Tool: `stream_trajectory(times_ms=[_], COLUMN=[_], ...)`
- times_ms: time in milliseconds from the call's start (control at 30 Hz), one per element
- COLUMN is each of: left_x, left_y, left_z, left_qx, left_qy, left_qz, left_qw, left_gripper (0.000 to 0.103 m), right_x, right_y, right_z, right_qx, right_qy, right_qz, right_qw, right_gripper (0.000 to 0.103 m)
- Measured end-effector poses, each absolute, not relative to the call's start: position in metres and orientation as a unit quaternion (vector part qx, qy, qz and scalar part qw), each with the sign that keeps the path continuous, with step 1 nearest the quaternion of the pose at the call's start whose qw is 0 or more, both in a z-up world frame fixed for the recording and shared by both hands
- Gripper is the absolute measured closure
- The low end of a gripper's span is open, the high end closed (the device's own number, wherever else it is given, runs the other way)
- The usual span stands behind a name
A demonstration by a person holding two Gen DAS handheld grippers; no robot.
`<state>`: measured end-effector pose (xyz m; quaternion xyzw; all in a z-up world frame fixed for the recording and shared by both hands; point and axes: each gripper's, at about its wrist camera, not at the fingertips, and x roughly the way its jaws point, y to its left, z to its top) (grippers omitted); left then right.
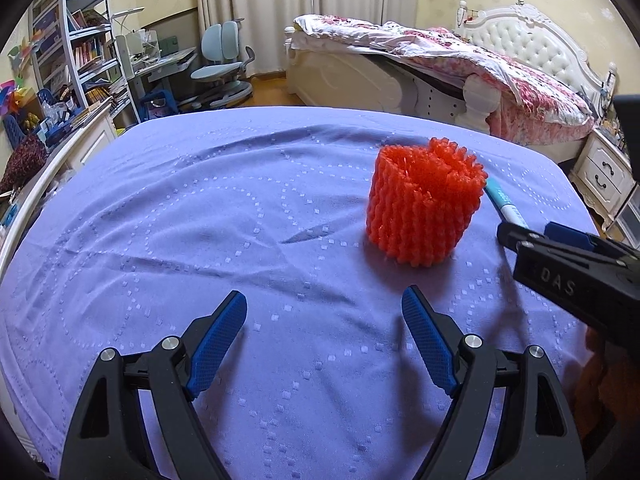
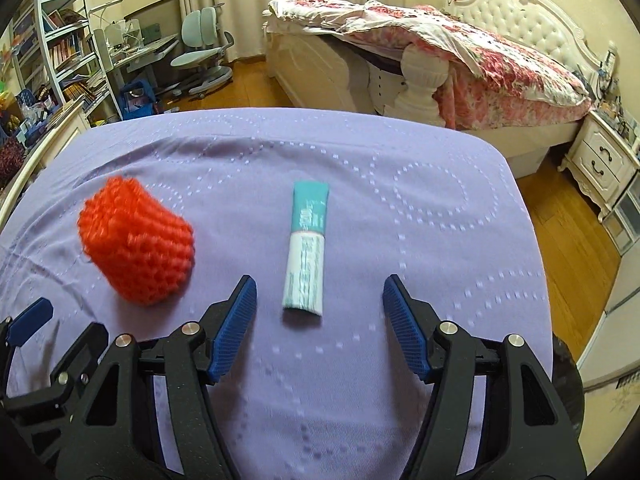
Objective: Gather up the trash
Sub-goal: 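Grasp the teal toothpaste tube with the right tool, then grasp the orange mesh sleeve with the left tool and lift it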
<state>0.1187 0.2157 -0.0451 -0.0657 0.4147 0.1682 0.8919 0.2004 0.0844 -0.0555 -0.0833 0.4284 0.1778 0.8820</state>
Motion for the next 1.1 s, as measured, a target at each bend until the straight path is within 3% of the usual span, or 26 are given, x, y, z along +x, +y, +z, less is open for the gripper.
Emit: stream_trajectory(times_ms=[67, 233, 300, 1100], left_x=[0.120, 0.122, 0.124, 0.161], left_y=[0.215, 0.213, 0.212, 0.192], left_z=[-0.045, -0.045, -0.044, -0.043], left_qx=[-0.063, -0.057, -0.055, -0.036], left_qy=[0.416, 0.415, 0.414, 0.411], left_qz=[0.166, 0.160, 0.157, 0.126], left_qw=[0.892, 0.894, 0.895, 0.902], left_gripper=[0.023, 0.022, 0.022, 0.022], right_x=[0.206, 0.208, 0.210, 0.212], right_y=[0.090, 0.093, 0.091, 0.059], right_z=[-0.056, -0.056, -0.055, -0.055], right_qx=[-0.086, -0.094, -0.092, -0.078], right_qy=[0.427, 0.423, 0.424, 0.424], right_qz=[0.176, 0.178, 0.180, 0.172], right_qw=[0.883, 0.883, 0.883, 0.886], right_gripper=[0.049, 0.081, 0.085, 0.087])
